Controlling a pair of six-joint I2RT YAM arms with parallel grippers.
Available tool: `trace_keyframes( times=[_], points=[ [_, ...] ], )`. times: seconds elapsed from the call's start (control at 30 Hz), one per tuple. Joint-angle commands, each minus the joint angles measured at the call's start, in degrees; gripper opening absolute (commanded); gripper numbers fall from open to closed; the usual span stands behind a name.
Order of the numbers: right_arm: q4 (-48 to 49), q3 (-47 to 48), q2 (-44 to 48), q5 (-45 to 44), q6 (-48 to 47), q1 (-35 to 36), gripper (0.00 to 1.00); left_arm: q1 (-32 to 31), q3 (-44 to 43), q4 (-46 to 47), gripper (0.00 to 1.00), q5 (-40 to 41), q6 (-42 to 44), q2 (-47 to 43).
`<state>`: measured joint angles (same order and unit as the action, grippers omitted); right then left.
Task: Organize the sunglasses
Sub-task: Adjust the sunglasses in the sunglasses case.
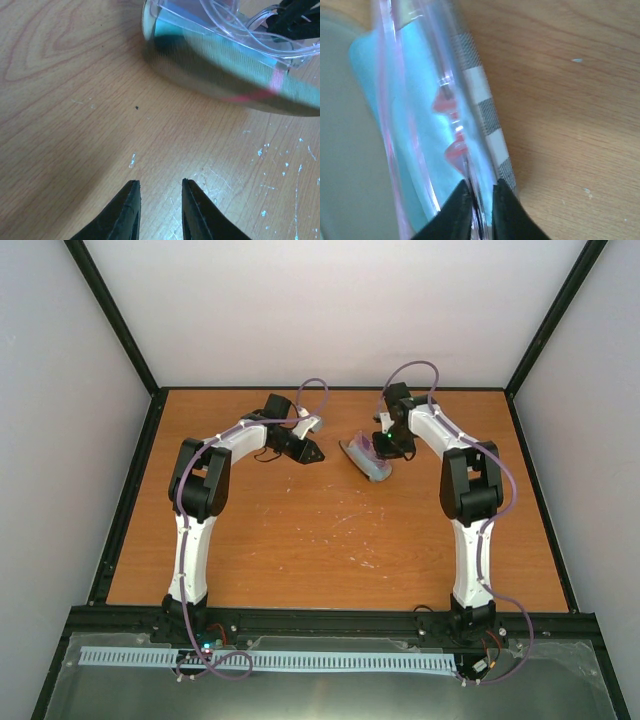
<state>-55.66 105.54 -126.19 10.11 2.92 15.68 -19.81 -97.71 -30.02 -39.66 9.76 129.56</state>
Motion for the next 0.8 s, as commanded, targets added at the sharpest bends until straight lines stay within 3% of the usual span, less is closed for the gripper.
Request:
trace_keyframes(
  times=[0.0, 0.13, 0.77],
  points=[
    [1.77, -1.84, 4.11, 2.24, 0.14, 0.79, 0.10, -0.27, -2.12, -0.57, 0.25, -0.59, -0.01, -1.32],
    [2.23, -3.52, 5.21, 2.95, 0.66, 1.19, 0.04, -0.31, -2.08, -0.43, 0.25, -0.62, 0.08, -1.32],
    [9.93, -9.81, 9.22, 10.51, 10.16, 1.63, 0.03, -0.49, -0.69, 0.55, 0.24, -0.93, -0.27, -2.19]
  ],
)
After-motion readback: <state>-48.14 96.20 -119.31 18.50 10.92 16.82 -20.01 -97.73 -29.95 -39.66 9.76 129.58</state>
